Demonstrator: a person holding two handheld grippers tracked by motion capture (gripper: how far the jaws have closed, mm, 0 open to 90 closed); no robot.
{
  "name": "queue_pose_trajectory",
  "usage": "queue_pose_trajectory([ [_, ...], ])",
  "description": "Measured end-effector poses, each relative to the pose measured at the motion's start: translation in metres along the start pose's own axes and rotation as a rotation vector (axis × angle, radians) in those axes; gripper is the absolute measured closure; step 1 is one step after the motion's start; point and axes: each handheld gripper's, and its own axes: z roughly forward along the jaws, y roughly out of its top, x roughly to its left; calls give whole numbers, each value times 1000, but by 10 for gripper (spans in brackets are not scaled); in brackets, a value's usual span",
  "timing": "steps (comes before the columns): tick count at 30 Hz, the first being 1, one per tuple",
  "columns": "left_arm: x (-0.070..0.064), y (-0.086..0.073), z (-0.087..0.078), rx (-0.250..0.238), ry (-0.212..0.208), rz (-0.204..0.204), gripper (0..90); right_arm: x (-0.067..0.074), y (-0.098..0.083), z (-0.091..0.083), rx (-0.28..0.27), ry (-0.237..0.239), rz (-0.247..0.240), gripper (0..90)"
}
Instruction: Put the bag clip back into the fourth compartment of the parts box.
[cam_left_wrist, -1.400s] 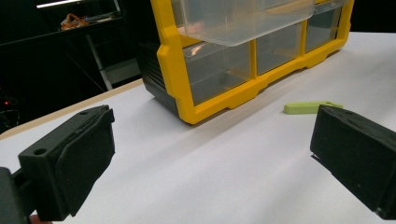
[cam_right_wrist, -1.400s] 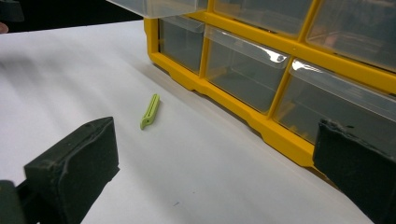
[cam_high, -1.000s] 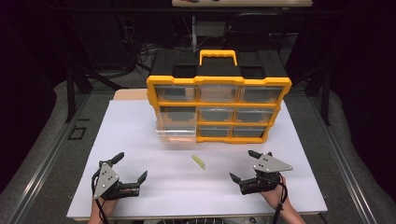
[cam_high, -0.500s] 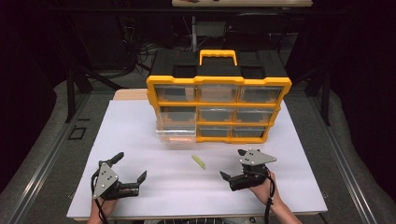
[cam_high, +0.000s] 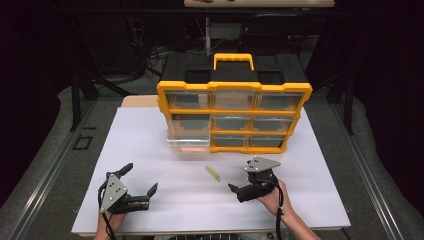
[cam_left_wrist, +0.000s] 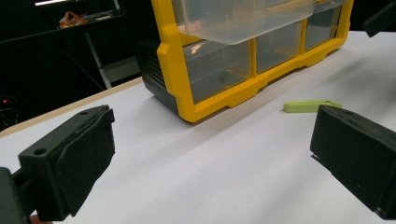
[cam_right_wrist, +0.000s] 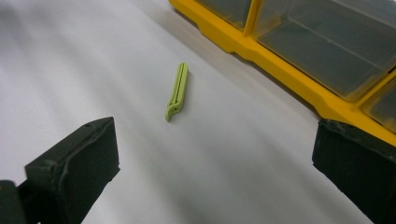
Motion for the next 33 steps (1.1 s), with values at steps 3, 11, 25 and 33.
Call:
queue_pose_trajectory([
  [3,0,0,0,-1,0,0,1,2,4,5,17,-2,2,0],
  [11,1,0,0,1,0,-2,1,6,16,16,68,-6,-6,0],
  [25,1,-1,0,-1,4,-7,1,14,29,38,149,-3,-33,0],
  [33,1,-1,0,3,-1,-4,1,16,35,46,177,-4,-39,0],
])
